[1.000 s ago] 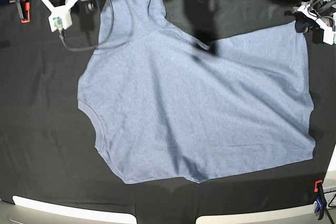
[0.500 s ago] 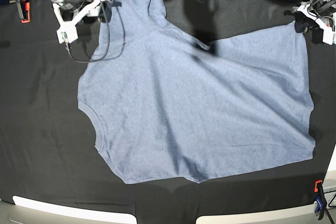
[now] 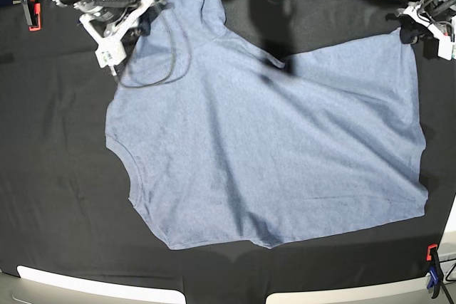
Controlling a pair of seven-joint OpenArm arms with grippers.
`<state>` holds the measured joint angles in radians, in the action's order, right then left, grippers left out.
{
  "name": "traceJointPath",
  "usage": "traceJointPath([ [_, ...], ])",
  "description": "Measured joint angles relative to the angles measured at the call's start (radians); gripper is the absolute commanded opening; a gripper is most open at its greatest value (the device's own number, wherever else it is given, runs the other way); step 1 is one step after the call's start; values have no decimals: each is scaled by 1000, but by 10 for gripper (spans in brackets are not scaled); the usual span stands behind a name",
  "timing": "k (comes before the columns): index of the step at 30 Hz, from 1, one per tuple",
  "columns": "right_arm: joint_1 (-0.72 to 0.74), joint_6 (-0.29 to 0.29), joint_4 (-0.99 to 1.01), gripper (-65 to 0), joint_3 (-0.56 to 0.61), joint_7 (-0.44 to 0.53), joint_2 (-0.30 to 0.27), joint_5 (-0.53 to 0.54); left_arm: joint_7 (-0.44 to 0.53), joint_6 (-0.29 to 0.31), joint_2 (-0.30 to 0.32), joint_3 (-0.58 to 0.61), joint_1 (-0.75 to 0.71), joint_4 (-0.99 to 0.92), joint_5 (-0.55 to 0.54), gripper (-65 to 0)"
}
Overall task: Layout the t-shirt on the table in an organized manner, then fold the t-shirt properly
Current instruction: 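Lower the right gripper and lay the shirt shoulder flat on the table, then grasp the shirt side edges with both grippers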
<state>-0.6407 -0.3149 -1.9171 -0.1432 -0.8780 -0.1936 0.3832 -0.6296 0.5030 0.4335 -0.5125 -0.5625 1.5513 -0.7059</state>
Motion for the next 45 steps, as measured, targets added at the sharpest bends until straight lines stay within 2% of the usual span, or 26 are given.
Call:
traceJointPath([
  [4,-45,-9,-106,-650,-29,-71,14,-11,-3,5,28,0,-44,11,-31,-650],
  [6,-73,-37,-163,-650,-55,-101,15,3,-8,7,46,-9,-75,31,-48,-650],
  [8,-93,-52,-202,-650,-101,-117,10,-28,-30,6,57,-32,-95,57,-45,-650],
  [12,-145,-98,-235,-650,-184,-117,5,-14,-107,10,68,-72,-130,116,-53,-650],
  [15,-171,-117,-235,-650,-231,-136,11,-11,-154,14,99,-112,-145,146,-53,-650],
  [21,-169,-143,-235,-650,-277,-138,0,69,-262,19,146,-195,-150,172,-162,-650],
  [26,-151,-154,-236,-650,-277,-121,2,69,-251,18,146,-215,-149,172,-216,-650],
  [29,-93,-154,-236,-650,-277,-106,2,65,-180,18,145,-215,-129,172,-241,-650],
  [33,7,-154,-235,-650,-274,-89,2,66,-137,18,134,-214,-59,172,-229,-650],
  [39,144,-157,-179,-650,-206,-62,3,38,-84,19,53,-215,56,144,-195,-650],
  [42,214,-150,-116,-650,-174,-20,2,-8,-17,18,23,-215,109,66,-160,-650],
  [45,291,-153,-50,-650,-147,10,2,-33,-5,17,10,-214,170,-18,-158,-650],
])
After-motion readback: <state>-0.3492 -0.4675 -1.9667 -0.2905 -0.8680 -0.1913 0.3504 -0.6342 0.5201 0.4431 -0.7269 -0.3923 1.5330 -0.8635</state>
